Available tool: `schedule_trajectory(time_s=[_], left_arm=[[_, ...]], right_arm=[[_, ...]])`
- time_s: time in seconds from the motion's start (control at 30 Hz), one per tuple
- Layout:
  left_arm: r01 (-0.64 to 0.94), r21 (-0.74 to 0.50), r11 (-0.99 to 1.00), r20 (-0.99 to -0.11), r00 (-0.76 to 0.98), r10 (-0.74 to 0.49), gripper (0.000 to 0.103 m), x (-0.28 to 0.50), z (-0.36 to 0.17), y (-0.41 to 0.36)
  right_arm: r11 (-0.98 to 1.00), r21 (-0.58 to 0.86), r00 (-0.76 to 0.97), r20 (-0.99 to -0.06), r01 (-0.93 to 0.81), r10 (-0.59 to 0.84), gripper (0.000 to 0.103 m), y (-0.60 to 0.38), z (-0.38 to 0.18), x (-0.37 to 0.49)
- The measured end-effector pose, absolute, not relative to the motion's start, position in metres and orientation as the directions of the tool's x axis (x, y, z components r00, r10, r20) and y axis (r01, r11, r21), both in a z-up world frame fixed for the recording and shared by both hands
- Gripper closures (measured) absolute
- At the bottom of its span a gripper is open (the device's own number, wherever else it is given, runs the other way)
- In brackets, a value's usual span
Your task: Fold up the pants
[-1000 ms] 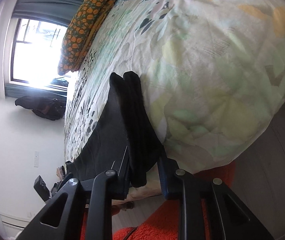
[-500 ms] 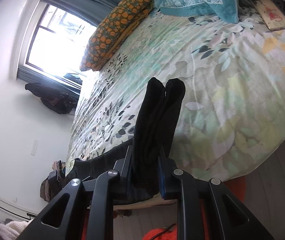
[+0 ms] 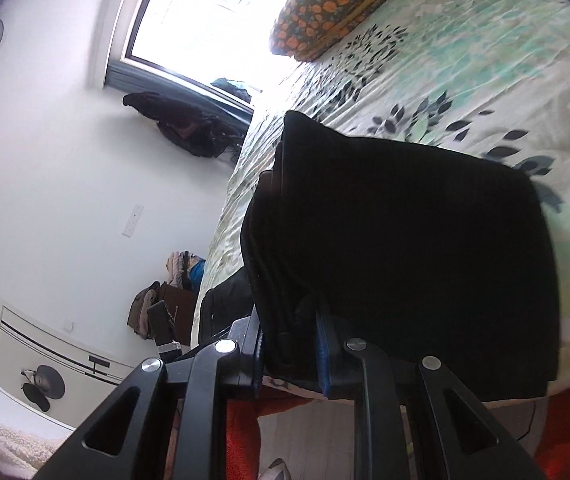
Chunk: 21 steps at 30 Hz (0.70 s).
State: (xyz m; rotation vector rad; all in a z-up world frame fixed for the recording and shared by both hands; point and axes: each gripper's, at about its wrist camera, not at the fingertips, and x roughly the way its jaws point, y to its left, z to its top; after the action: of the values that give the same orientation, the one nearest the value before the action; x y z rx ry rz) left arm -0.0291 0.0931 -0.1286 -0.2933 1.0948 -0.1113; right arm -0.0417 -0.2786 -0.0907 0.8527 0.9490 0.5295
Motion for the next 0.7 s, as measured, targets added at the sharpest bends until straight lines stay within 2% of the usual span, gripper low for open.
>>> schedule_trajectory(time_s=[0.17, 0.3, 0.4, 0.47, 0.53, 0.57, 0.7], left_arm=[[-0.101, -0.364, 0.926, -0.836, 0.473, -0.277, 0.010, -0.028, -0.132, 0.119], [-0.141, -0.376, 0.916, -0.817, 0.516, -0.256, 0.010, -0.027, -0.125, 0.144], [-0.203, -0.387, 0.899, -0.812, 0.538, -0.228, 0.010, -0.026, -0.123, 0.169], [-0.227, -0.383, 0.895, -0.805, 0.557, -0.203, 0.010, -0.029, -0.119, 0.180], [-0.207, -0.376, 0.903, -0.790, 0.581, -0.196, 0.010, -0.033, -0.112, 0.181], [-0.172, -0.375, 0.911, -0.778, 0.593, -0.208, 0.010, -0.035, -0.107, 0.176], [0.065, -0.348, 0.935, -0.747, 0.583, -0.319, 0.013, -0.041, -0.093, 0.124]], right_arm=[[0.573, 0.818, 0.395, -0.509, -0.055, 0.765, 0.082, -0.171, -0.124, -0.021], [0.637, 0.759, 0.309, -0.579, -0.132, 0.754, 0.082, -0.096, -0.142, -0.015], [0.716, 0.679, 0.239, -0.677, -0.161, 0.696, 0.067, -0.058, -0.164, -0.012], [0.765, 0.619, 0.209, -0.736, -0.178, 0.644, 0.042, -0.046, -0.167, -0.014], [0.767, 0.607, 0.220, -0.735, -0.208, 0.641, 0.030, -0.051, -0.154, -0.020], [0.771, 0.594, 0.240, -0.733, -0.229, 0.636, 0.025, -0.058, -0.144, -0.026], [0.825, 0.488, 0.358, -0.745, -0.284, 0.564, 0.017, -0.096, -0.101, -0.058]])
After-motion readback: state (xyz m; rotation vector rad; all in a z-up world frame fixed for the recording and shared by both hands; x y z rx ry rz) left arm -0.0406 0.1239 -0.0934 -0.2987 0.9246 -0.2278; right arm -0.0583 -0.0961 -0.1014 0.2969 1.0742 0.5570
